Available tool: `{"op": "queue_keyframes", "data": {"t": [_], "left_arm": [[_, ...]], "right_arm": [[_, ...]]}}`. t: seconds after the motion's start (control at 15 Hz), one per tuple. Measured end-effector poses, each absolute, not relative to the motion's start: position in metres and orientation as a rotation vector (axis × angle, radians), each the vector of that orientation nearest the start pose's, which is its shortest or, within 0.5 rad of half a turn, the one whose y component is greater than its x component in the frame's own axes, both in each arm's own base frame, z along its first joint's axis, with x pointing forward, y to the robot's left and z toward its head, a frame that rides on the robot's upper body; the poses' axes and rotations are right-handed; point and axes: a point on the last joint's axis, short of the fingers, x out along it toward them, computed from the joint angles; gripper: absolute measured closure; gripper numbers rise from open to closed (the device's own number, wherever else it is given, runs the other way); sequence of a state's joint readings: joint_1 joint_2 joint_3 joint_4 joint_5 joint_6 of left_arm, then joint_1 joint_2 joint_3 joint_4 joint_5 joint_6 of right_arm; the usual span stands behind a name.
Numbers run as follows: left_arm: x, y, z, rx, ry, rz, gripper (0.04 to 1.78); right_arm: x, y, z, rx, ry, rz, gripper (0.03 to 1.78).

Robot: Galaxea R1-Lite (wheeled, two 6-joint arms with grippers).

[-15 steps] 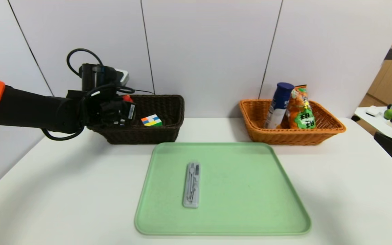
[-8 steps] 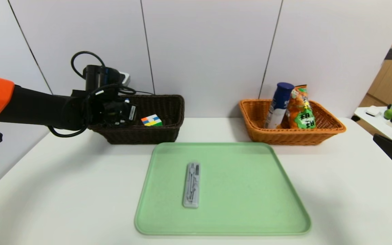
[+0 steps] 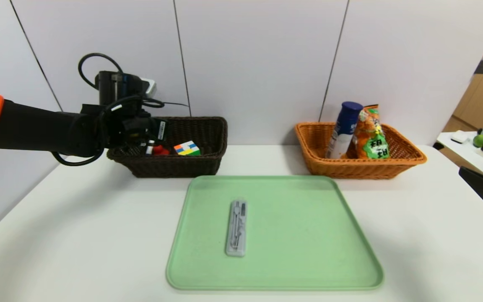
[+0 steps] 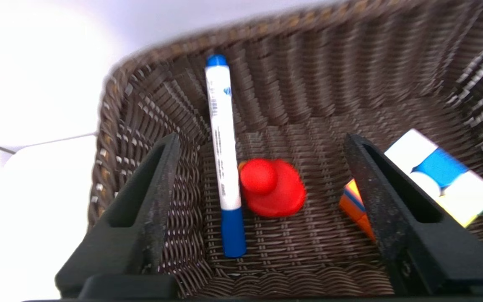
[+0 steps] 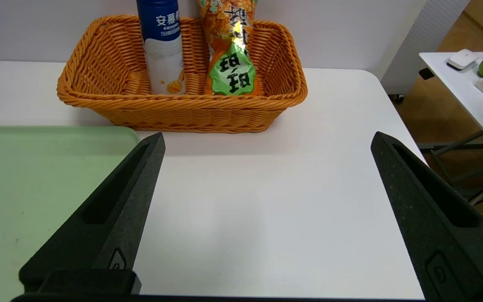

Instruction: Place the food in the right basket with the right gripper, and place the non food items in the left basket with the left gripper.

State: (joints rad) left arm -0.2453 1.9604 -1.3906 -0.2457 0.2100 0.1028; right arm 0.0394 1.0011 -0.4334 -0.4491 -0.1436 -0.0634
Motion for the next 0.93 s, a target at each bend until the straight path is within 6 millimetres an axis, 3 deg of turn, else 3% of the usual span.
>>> {"op": "queue_keyframes", "data": {"t": [0.13,0.47,0.67,0.93], "left_arm": [[0.365,-0.119,0.233,0.069,0.304,-0.138,0.34],[0.27,-0.19,0.266,-0.2,0.466,-0.34,0.23],[0.229,-0.199,0.253,-0.109,0.654,-0.329,0.2],[0.211,-0.194,0.224,0.167,0.802,-0.339,0.16]], "right_arm": [[0.128,0.002,0.21,-0.074,0.121,-0.1,0.12],[0.127,0.002,0.211,-0.075,0.118,-0.1,0.12],[0.127,0.002,0.213,-0.075,0.111,-0.102,0.12],[0.125,0.002,0.213,-0.076,0.106,-0.1,0.12]]}}
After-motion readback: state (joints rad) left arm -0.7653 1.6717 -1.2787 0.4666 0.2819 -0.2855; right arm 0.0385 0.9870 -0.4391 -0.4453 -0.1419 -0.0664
